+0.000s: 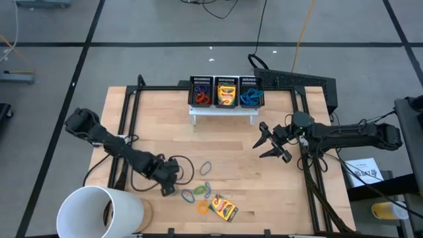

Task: Pick & Place Office Desk Supplies
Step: Put the blue rubber band into the right black bin on the shelf

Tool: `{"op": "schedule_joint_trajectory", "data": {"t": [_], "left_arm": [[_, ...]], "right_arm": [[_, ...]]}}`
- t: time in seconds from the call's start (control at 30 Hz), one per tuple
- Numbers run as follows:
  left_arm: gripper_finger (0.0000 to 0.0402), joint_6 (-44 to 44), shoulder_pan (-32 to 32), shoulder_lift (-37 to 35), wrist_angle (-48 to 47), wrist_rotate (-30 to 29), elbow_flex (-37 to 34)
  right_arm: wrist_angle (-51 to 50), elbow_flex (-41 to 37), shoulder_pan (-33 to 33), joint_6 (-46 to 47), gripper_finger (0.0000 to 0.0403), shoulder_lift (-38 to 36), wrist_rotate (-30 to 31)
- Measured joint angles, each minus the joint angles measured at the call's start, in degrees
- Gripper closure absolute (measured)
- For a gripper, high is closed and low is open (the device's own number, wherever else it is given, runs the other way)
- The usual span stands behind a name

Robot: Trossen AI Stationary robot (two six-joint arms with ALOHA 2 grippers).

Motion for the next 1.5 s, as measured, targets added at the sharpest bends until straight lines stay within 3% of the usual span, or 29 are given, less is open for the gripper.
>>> {"op": "schedule_joint_trajectory", "data": {"t": [0.2,0.43,0.57,0.83,1.1,1.27,1.33,1.5], "left_arm": [[0.0202,-3.36,-1.02,3.93,0.75,2.77,0.00],[0.0208,0.05,-1.03,8.30,0.83,2.28,0.37],[0.0248,1.27,-1.04,8.87,0.48,0.96,0.39],[0.0388,0.94,0.01,8.50,-0.19,-1.97,0.08],[0.0397,1.52,1.82,7.84,-3.33,-2.71,2.76],[0.0398,8.11,4.00,7.01,-9.11,-15.19,8.70],[0.0396,10.77,4.77,6.40,-9.58,-17.32,11.05],[0.0398,22.99,7.68,6.16,-9.67,-27.61,17.35]], "right_arm": [[0.00,0.00,0.02,0.29,0.0207,0.00,-0.07],[-0.30,0.00,0.02,0.37,0.0207,0.00,-0.09],[-0.41,0.00,0.02,0.24,0.0207,0.00,-0.07],[-1.20,0.00,0.00,0.00,0.0207,0.02,3.31],[-1.24,0.02,0.00,0.88,0.0207,0.02,4.37],[-1.22,0.02,0.00,1.07,0.0206,0.02,4.37],[-1.18,0.04,0.00,1.07,0.0206,0.01,4.36],[-1.20,0.04,0.02,1.07,0.0206,0.00,4.38]]}}
